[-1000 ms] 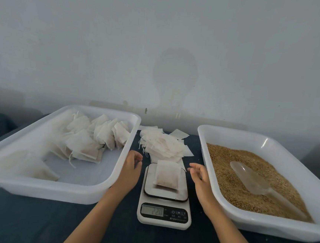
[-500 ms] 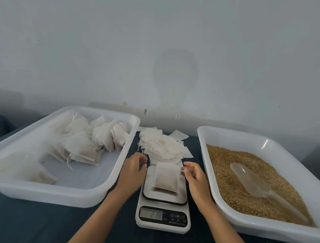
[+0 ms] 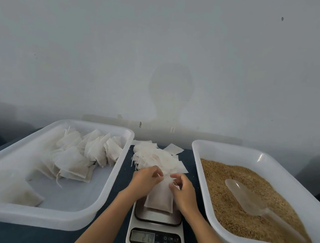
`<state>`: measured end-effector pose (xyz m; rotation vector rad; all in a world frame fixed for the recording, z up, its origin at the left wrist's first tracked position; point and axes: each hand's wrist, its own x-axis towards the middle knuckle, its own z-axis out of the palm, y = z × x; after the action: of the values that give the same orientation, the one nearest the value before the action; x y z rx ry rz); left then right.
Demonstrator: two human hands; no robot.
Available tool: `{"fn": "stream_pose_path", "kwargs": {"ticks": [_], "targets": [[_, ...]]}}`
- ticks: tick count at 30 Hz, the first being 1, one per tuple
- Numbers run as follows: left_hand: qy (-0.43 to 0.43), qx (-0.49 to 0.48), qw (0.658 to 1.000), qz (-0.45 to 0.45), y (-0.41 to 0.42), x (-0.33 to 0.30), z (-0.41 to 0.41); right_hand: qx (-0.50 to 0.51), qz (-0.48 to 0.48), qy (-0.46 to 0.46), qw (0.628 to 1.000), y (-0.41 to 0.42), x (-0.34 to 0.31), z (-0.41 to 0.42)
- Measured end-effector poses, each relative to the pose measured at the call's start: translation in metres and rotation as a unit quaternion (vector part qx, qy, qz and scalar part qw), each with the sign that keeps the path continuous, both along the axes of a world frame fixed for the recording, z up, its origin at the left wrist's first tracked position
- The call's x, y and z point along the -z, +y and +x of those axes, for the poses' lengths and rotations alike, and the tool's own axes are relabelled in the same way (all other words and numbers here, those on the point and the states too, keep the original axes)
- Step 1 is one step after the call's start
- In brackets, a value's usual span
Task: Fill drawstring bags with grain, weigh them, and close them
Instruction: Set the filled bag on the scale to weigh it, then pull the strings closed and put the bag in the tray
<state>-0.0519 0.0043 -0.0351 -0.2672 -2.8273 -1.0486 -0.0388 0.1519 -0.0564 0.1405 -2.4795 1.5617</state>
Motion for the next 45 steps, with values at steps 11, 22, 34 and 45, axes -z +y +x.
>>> {"fn": "stream_pose_path", "kwargs": {"ticks": [11,22,34,45], "targets": [[0.152,0.023,0.986,-0.058,-0.002,-0.039,0.031,-0.032,-0.030,0.116,0.992,-0.018,-0.040,0.016],[0.213,-0.110,0.970,0.038,-0.068,-0.103,0.054,-0.098,-0.031,0.145,0.984,-0.070,-0.098,0.022],[-0.030,-0.224,0.974,0.002,-0.224,-0.052,0.099,-0.327,0.233,-0.069,0.913,-0.236,-0.067,0.049],[-0.143,-0.276,0.932,-0.186,-0.282,-0.037,0.108,-0.410,0.374,-0.131,0.821,-0.275,-0.059,0.058]]}}
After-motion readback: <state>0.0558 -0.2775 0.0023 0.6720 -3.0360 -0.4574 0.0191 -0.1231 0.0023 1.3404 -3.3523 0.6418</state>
